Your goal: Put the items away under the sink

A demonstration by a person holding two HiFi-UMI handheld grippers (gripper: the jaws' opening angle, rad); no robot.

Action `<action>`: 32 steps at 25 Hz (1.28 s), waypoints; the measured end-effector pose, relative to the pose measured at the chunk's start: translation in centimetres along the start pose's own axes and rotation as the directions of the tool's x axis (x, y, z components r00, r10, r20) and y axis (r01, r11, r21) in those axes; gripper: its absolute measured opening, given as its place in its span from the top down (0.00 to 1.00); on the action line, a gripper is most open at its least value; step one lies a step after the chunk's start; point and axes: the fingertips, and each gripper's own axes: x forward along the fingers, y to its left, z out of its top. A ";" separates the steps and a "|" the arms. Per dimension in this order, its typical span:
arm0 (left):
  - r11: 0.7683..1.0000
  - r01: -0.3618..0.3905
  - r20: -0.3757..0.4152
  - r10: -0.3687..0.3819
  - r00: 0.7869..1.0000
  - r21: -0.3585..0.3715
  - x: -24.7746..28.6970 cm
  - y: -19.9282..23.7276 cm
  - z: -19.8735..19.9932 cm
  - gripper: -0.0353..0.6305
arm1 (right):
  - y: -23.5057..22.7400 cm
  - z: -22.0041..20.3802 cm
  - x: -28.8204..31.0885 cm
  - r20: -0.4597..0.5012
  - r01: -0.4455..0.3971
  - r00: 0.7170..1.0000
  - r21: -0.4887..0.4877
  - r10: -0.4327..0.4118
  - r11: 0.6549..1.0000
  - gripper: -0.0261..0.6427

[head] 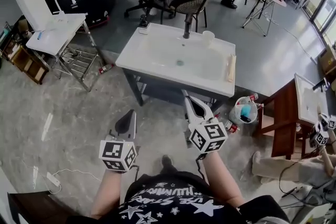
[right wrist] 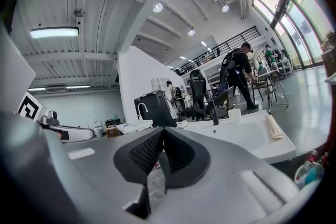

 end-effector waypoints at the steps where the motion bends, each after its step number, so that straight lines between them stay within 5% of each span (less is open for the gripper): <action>1: 1.000 -0.001 0.001 0.001 1.000 0.000 0.8 -0.1 0.2 0.93 | -0.6 0.2 0.6 0.000 -0.002 1.000 -0.003 0.002 1.000 0.96; 14: 0.996 -0.089 0.017 0.090 0.996 -0.023 4.3 3.3 0.9 0.93 | -1.1 0.9 6.4 -0.047 -0.085 0.996 -0.074 0.081 0.994 0.96; 22: 1.000 0.010 0.021 -0.009 1.000 -0.009 10.2 5.3 1.9 0.93 | -3.3 1.0 10.7 -0.055 -0.010 0.998 -0.065 0.006 0.998 0.96; 32: 0.997 0.074 0.008 -0.074 0.997 0.007 17.6 13.5 4.1 0.93 | -2.7 1.5 21.4 -0.078 0.027 0.996 -0.077 -0.033 0.997 0.95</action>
